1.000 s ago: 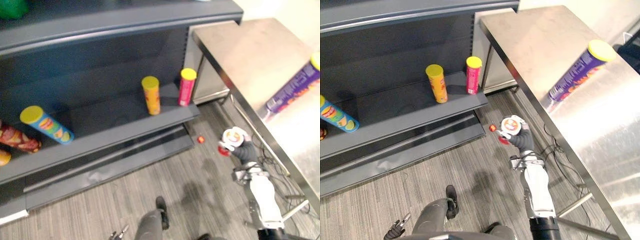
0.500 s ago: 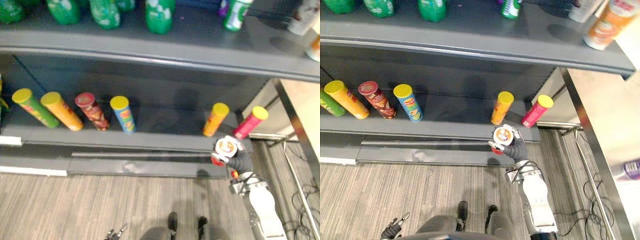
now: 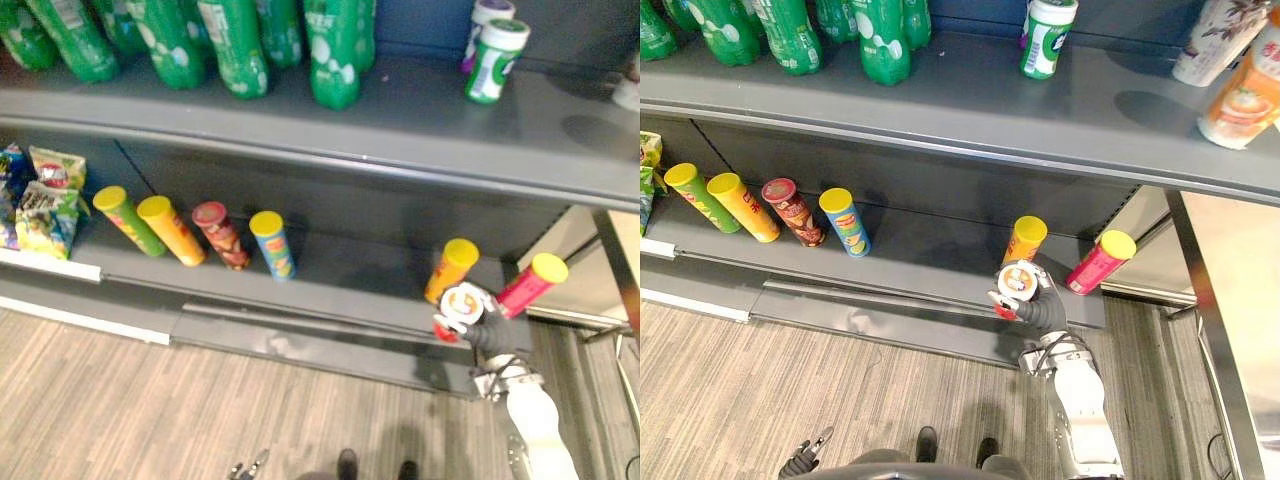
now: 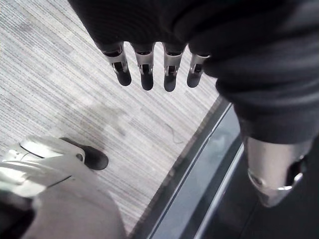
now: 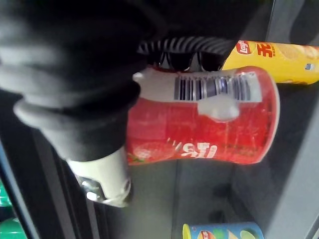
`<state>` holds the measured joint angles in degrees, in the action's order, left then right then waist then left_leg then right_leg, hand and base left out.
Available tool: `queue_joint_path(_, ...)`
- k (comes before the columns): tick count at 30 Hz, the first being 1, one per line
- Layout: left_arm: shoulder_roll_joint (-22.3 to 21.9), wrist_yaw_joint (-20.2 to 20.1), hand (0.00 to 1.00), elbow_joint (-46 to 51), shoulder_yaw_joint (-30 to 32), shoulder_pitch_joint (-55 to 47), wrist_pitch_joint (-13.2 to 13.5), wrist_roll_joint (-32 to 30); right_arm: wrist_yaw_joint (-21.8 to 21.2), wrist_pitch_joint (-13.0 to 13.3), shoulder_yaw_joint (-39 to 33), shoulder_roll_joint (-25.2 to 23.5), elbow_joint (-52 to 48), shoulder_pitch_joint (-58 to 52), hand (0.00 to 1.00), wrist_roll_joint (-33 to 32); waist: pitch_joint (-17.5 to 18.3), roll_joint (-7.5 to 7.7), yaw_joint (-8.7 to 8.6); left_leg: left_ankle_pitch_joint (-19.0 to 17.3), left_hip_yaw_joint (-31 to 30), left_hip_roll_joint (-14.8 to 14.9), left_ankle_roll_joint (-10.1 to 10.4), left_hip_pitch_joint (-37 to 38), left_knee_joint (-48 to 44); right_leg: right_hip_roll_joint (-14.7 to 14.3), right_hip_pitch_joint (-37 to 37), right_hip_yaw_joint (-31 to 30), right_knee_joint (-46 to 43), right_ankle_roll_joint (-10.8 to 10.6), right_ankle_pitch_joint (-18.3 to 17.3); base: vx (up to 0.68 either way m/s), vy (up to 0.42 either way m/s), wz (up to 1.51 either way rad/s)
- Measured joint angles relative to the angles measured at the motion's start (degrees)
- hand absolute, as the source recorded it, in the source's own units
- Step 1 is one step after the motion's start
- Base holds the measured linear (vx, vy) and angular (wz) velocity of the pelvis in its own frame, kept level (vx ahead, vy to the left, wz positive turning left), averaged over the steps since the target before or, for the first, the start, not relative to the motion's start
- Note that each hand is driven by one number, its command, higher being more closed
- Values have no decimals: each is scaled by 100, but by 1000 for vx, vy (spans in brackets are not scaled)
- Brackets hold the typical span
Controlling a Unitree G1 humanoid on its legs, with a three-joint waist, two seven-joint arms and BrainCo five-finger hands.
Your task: Put the gum and the chips on the shelf.
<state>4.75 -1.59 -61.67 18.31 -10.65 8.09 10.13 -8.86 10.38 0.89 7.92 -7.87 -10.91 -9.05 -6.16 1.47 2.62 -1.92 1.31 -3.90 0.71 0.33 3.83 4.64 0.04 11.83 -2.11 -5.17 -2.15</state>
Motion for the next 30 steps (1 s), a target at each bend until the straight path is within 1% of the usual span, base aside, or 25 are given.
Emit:
queue_joint_path(1, -3, 0, 0, 0, -4, -29, -2, -19, 0, 0, 3, 0, 13, 0, 100, 0, 28, 30, -25, 7, 20, 2, 7, -5, 16, -6, -14, -10, 2, 8, -6, -95, -52, -16)
queue_joint_path(3, 28, -1, 0, 0, -3, -102, -14, -30, 9, 1, 11, -1, 132, -1, 100, 6, 118, 154, -40, 7, 189, 8, 5, -26, 90, -27, -75, -158, 20, 44, -30, -132, -36, -33)
queue_joint_path(6, 62, 6, 0, -1, -5, -90, -57, -113, 33, -1, 8, 0, 264, -36, 100, 10, 182, 211, -82, 7, 454, 12, 5, -4, 184, -23, -89, -279, 123, 58, -37, -109, -17, -28)
queue_joint_path(7, 61, 4, 0, -2, -9, -63, -76, -176, 51, -1, -1, 2, 274, -74, 100, 13, 180, 192, -121, 10, 498, 20, 8, -2, 184, -18, -88, -275, 115, 58, -37, -72, -11, -11)
queue_joint_path(10, 65, 2, 0, -2, -7, -30, -79, -246, 101, -3, -28, 6, 332, -73, 100, 13, 185, 182, -127, 39, 609, 55, -9, 8, 185, -31, -85, -276, 115, 58, -37, -16, -3, -1)
queue_joint_path(12, 63, 0, 0, -2, -6, -30, -82, -246, 118, -3, -47, 9, 334, -33, 100, 14, 191, 171, -124, 72, 610, 63, -53, 6, 185, -42, -84, -270, 120, 59, -37, 37, -19, 3)
queue_joint_path(14, 47, -9, 0, -4, -8, -33, -89, -256, 139, -6, -73, 10, 339, 48, 100, 14, 210, 136, -111, 146, 614, 64, -154, 36, 154, -49, -80, -268, 129, 60, -37, 87, -12, 2)
queue_joint_path(18, 46, -42, 0, -13, -7, -32, -106, -374, 229, -16, -242, 10, 364, 350, 100, 9, 233, 74, -107, 153, 618, 70, -151, 88, 152, -55, -36, -273, 123, 60, -37, 33, -4, 0)
queue_joint_path(22, 55, -102, 0, -166, -6, -29, -112, -443, 246, -20, -505, 48, 359, 673, 100, -32, 244, 55, -115, 162, 629, 86, -139, 98, 153, -65, -43, -286, 93, 60, -37, 0, 0, 0)
queue_joint_path(30, 63, -122, 0, -224, -22, -39, -125, -655, 313, -147, -544, 556, 7, 1383, 100, -567, 231, 30, -107, 167, 772, 130, -126, 181, 164, -97, -59, -401, -16, 60, -37, -45, -13, -8)
